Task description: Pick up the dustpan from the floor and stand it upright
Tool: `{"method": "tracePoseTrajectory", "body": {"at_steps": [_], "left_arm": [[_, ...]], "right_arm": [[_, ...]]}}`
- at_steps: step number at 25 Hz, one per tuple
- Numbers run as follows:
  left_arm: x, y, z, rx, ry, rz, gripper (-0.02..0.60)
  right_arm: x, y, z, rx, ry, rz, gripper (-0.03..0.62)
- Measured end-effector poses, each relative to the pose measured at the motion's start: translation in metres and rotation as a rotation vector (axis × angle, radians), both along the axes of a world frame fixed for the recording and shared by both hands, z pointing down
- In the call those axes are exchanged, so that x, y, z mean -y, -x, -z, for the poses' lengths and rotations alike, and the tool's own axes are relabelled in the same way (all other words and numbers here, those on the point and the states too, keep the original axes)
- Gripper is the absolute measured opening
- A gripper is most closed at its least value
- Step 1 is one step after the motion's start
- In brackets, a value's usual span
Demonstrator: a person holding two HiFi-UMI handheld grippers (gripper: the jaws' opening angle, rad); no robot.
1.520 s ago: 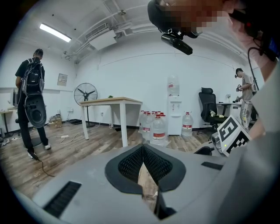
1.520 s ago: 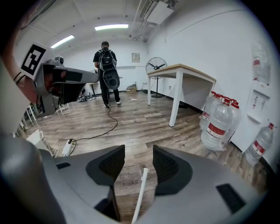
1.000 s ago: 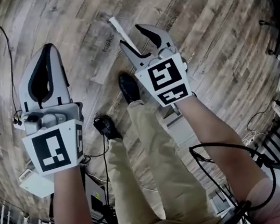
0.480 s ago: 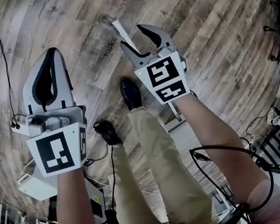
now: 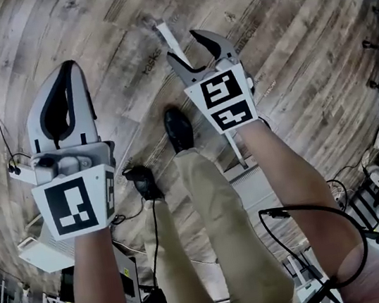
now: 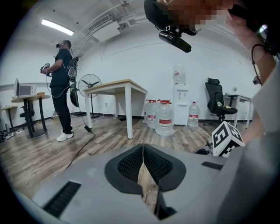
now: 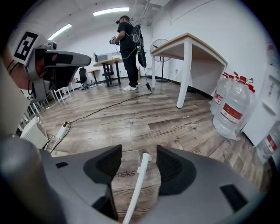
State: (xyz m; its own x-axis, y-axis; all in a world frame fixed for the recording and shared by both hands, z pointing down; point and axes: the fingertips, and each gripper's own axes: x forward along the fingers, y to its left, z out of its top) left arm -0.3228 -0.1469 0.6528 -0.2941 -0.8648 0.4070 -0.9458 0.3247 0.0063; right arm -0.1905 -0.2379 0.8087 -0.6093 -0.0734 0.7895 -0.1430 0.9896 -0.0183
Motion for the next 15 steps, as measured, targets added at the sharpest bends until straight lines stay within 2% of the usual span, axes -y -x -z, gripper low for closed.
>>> {"method": "tracePoseTrajectory", "body": {"at_steps": [15], "left_arm": [[0.007,0.0,-0.037,-0.012,0.002,0.015,0.014]], "right_arm": [[0.001,0.009,-0.055,-0.042,0.017,0.027,0.249]]}}
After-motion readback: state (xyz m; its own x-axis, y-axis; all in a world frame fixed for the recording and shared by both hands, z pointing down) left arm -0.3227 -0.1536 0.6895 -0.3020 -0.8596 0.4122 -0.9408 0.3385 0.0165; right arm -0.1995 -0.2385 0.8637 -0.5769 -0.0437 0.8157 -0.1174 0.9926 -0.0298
